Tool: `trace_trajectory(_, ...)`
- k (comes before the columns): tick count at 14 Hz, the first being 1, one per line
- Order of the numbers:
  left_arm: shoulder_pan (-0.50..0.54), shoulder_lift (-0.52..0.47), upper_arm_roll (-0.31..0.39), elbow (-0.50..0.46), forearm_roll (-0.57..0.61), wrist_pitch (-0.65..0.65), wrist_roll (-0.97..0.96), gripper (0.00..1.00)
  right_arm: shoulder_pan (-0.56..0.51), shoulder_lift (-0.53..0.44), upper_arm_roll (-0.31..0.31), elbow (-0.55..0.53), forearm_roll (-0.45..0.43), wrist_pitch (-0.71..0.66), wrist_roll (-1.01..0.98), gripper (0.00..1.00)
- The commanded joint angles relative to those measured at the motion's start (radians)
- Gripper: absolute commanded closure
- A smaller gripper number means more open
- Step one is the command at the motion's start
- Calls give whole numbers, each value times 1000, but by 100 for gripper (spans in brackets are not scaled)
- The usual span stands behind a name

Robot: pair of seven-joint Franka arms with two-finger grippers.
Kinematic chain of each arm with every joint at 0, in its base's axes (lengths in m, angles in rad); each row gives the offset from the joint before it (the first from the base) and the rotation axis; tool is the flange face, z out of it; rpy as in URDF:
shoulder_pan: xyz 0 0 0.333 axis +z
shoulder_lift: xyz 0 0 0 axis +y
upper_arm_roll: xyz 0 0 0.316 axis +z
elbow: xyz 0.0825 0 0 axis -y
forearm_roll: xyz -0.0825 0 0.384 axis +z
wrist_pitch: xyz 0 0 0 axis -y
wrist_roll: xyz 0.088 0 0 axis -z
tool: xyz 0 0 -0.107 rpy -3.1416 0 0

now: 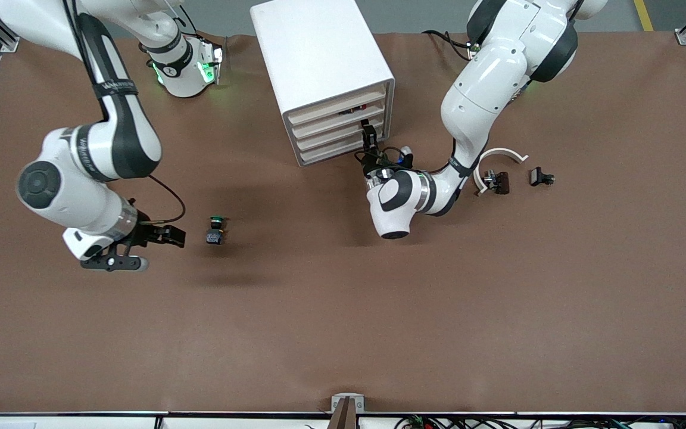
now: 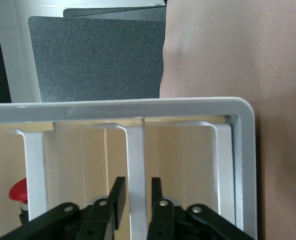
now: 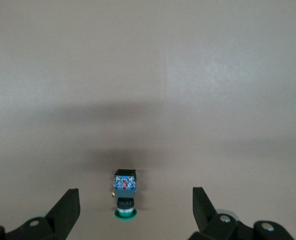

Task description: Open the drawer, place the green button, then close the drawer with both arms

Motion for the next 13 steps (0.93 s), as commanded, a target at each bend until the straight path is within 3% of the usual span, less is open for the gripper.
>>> trace_trajectory(1,-7,17,-4,17,9,-13,-17,83,49,34,-7,-42,-19,78,91,0)
trace_trajectory(5,-7,19,-4,17,11,-13,-17,97,112,66,-8,-105,-91,167,225,0)
trace_trajectory(9,-5,19,0,19,12,-13,-17,97,109,94,-8,-177,-116,262,244,0)
trace_trajectory(13,7,19,8,22,12,-11,-14,97,102,120,-7,-179,-111,261,263,0)
